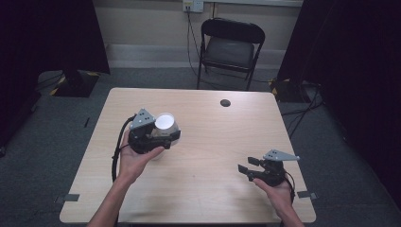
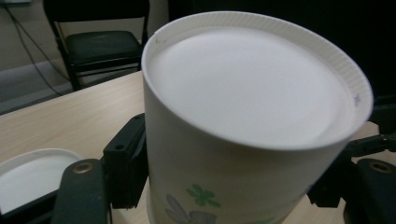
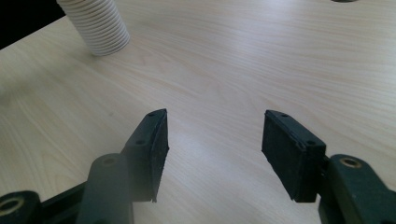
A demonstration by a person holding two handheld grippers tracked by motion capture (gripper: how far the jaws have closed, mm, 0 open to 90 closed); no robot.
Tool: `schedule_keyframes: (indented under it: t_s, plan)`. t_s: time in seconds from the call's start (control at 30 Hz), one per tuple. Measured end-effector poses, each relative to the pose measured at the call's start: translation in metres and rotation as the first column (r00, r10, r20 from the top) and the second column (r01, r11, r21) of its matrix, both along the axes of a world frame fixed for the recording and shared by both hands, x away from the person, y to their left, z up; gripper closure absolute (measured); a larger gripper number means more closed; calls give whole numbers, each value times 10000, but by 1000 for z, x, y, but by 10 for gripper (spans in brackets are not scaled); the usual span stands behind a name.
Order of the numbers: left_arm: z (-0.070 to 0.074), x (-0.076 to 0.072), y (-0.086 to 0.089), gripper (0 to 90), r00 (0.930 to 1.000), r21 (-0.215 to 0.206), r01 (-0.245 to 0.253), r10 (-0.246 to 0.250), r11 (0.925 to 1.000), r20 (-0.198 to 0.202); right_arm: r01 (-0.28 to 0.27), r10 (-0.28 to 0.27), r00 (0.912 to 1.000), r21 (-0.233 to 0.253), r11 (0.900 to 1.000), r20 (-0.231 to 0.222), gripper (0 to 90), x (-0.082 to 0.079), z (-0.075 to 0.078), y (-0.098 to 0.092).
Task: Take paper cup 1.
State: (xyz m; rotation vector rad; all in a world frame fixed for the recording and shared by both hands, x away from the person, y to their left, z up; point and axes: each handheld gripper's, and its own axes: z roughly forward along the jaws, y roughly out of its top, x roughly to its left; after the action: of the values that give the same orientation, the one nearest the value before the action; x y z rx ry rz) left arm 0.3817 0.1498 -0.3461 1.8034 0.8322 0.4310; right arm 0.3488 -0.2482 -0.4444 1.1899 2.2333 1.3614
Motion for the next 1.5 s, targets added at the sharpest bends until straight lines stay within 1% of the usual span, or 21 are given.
schedule_keyframes:
  t_s: [0.07,0.33,0.57,0.67,0.77,0.8,0.83,0.93,0.97,1.1,1.13,1.17,1.2,1.23,1.3,1.33,1.37,1.4,1.43,1.47,1.5]
  plan:
    - [-2,-1,-4,294,9999,225,121,-122,9997,39,-193,195,9997,-109,9998,142,423,0,2,5]
    - [-12,-6,-16,295,9979,-28,367,-368,9993,-537,-1124,1149,9903,-359,9930,780,445,1,23,39]
    - [-18,-6,-23,299,9928,-372,406,-445,9985,-1112,-1702,1701,9774,-94,9854,1257,474,-4,24,64]
    - [-22,-6,-27,301,9870,-522,495,-569,9974,-1506,-1896,1896,9735,-130,9818,1276,486,-7,21,69]
    - [-27,-5,-32,304,9748,-867,595,-766,9945,-2095,-2107,2099,9675,-96,9775,1411,501,-12,19,75]
    - [-31,-4,-36,304,9692,-918,657,-855,9936,-2309,-2186,2191,9607,-216,9756,1705,512,-15,20,78]
    - [-31,-4,-36,304,9692,-918,657,-855,9936,-2309,-2186,2191,9607,-216,9756,1705,512,-15,20,78]
    - [-36,-4,-43,304,9516,-1258,775,-1111,9890,-2866,-2288,2293,9493,-272,9731,2151,522,-19,18,84]
    - [-36,-4,-43,304,9516,-1258,775,-1111,9890,-2866,-2288,2293,9493,-272,9731,2151,522,-19,18,84]
    - [-39,-4,-47,302,9277,-1966,925,-1561,9761,-3390,-2439,2390,9386,-114,9697,2489,542,-20,16,89]
    - [-40,-5,-48,300,9222,-2081,754,-1476,9752,-3575,-2471,2409,9359,-81,9689,2570,558,-21,16,91]
    - [-40,-5,-48,300,9222,-2081,754,-1476,9752,-3575,-2471,2409,9359,-81,9689,2570,558,-21,16,91]
    - [-41,-5,-49,300,9162,-2147,753,-1525,9738,-3705,-2486,2420,9340,-83,9686,2629,565,-21,16,91]
    - [-43,-4,-49,300,8997,-2626,817,-1845,9614,-3956,-2530,2463,9315,-95,9674,2677,572,-22,16,92]
    - [-43,-5,-50,300,9008,-2545,647,-1662,9649,-4011,-2592,2519,9292,-90,9658,2706,576,-22,17,92]
    - [-44,-5,-50,300,8941,-2718,691,-1805,9599,-4099,-2639,2559,9270,-78,9645,2741,583,-22,17,93]
    - [-44,-5,-50,300,8941,-2718,691,-1805,9599,-4099,-2639,2559,9270,-78,9645,2741,583,-22,17,93]
    - [-44,-5,-51,300,8881,-2854,714,-1912,9557,-4181,-2650,2560,9265,-49,9642,2758,587,-23,17,93]
    - [-44,-6,-52,301,8893,-2813,675,-1856,9572,-4180,-2689,2585,9249,-9,9632,2788,588,-23,17,93]
    - [-44,-6,-53,301,8790,-2989,801,-2087,9509,-4287,-2675,2569,9237,-16,9635,2842,596,-23,18,93]
    - [-44,-6,-53,301,8790,-2989,801,-2087,9509,-4287,-2675,2569,9237,-16,9635,2842,596,-23,18,93]
